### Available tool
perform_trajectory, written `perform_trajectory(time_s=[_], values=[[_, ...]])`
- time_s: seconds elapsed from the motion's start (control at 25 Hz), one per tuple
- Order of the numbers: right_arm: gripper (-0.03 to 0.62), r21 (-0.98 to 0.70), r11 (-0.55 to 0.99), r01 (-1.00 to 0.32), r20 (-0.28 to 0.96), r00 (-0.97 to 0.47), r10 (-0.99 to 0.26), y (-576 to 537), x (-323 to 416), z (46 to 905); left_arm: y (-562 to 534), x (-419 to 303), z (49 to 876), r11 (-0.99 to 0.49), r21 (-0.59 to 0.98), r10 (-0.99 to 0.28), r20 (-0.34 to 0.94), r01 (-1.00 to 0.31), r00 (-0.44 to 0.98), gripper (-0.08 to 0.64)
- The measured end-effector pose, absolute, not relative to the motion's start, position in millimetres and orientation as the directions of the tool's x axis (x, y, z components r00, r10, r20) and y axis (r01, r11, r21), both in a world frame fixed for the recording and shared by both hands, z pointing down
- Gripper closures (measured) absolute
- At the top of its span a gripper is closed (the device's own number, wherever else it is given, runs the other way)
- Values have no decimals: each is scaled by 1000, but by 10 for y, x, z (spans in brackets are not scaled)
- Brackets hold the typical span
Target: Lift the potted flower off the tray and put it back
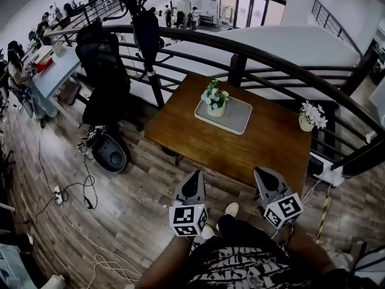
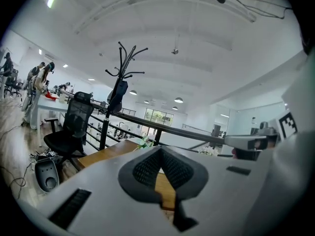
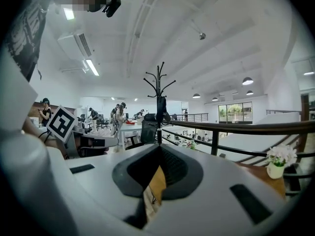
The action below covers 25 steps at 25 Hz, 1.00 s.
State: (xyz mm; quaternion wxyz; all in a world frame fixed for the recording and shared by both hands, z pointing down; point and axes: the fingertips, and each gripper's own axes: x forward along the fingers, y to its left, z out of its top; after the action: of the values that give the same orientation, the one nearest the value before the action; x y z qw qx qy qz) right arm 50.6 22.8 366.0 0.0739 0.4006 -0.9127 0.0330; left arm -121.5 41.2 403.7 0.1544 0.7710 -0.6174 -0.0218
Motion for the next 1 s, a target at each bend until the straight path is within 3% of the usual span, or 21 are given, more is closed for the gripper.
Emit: perform_trajectory(time_s=[1.0], values=[[594,-98,641,-761,186,-647,-740,-696,1284,3963,-477,-612,4263,-179,253,-936,254,-951,243,561]])
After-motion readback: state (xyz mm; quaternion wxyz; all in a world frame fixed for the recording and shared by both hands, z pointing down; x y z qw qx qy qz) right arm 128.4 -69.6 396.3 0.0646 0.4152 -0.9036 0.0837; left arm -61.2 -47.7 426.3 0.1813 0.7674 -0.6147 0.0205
